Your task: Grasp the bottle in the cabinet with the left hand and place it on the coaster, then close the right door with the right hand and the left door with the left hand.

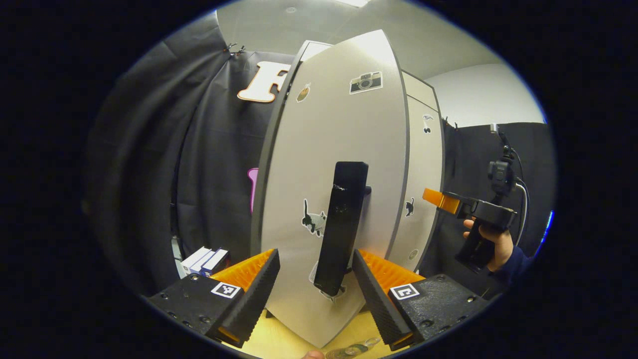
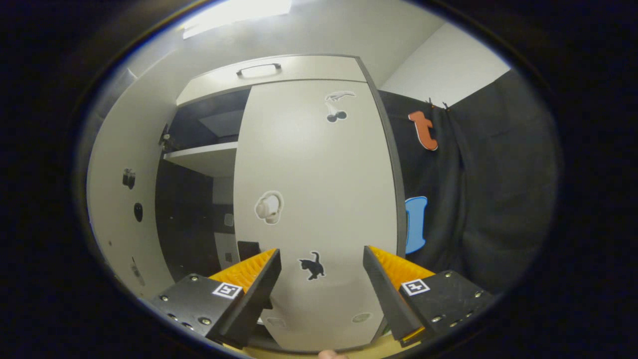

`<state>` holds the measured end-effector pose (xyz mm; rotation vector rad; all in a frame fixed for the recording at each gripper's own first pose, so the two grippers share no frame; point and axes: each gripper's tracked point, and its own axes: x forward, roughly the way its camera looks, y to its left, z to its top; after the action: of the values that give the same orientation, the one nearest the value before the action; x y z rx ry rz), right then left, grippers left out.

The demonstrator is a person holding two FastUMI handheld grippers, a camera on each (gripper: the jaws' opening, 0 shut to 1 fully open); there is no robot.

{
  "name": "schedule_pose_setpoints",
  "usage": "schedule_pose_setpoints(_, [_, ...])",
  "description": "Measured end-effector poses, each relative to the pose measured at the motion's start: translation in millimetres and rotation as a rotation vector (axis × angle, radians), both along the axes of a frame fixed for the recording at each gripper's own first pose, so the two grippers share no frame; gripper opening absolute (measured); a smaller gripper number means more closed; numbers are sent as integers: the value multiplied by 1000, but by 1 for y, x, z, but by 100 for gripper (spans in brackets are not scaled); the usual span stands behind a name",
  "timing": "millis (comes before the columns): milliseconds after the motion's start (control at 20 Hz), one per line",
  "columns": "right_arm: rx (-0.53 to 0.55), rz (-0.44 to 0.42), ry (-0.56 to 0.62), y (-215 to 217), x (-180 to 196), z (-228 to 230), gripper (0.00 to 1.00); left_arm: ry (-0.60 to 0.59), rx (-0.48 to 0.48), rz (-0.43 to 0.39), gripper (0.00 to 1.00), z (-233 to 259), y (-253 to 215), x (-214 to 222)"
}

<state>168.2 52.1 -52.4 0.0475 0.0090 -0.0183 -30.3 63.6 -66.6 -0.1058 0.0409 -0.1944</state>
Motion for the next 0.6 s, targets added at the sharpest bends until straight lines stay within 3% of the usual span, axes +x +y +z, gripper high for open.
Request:
schedule_pose_setpoints(150, [-10, -26, 1, -15, -5, 1, 100, 6, 14, -1, 88, -5, -11, 16])
schedule_pose_setpoints(300, [-15, -52, -2, -32, -11, 3, 100, 15, -1, -22, 99, -8, -26, 30])
schedule_pose_setpoints(600, [-29, -94, 1, -59, -21, 2, 100, 16, 33, -43, 99, -9, -56, 61])
